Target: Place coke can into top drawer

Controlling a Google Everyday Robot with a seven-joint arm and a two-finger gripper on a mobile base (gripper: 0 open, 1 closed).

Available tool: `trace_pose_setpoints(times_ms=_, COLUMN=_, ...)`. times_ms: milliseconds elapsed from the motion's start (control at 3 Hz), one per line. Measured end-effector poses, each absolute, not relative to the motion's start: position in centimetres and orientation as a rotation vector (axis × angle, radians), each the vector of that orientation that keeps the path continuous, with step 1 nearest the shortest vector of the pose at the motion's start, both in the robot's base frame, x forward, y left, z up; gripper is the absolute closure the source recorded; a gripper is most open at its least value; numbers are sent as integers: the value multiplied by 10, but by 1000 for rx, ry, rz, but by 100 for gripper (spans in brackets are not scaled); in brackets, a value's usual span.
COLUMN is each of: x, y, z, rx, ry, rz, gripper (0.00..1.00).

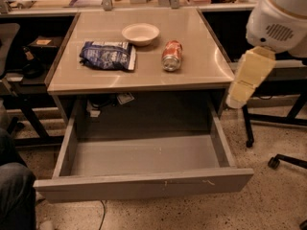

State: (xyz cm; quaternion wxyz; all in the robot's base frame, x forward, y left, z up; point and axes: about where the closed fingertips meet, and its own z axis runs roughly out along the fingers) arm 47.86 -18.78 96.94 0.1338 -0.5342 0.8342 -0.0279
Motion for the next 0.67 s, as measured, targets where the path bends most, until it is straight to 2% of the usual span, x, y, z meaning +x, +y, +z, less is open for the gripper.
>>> trace_pose_setpoints(times_ms=667, x=484, y=-182, z=969, rx=-1479, ry=2445, rz=-87, gripper=0)
